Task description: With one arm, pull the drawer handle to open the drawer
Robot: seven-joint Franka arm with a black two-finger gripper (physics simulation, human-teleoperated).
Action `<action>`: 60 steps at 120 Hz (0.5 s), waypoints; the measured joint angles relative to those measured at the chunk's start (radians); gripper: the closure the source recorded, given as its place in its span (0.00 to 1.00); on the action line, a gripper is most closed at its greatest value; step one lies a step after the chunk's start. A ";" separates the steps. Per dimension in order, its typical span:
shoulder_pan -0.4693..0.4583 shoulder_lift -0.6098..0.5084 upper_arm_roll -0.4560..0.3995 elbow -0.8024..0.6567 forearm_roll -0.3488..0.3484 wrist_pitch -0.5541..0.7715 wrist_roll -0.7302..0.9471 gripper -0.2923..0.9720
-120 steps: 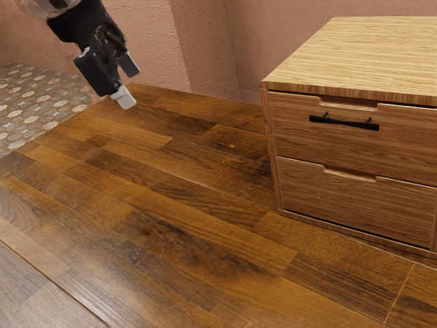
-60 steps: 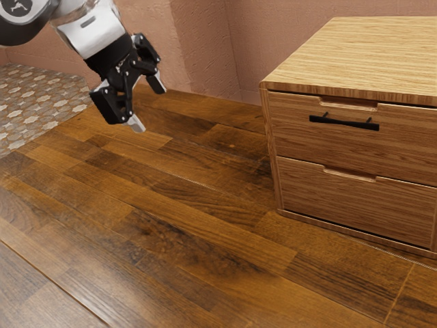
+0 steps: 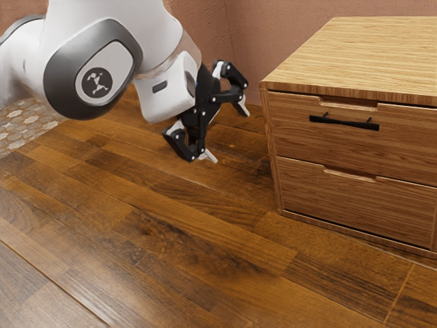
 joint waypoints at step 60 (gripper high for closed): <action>-0.109 0.172 -0.004 0.235 0.004 0.069 0.080 0.23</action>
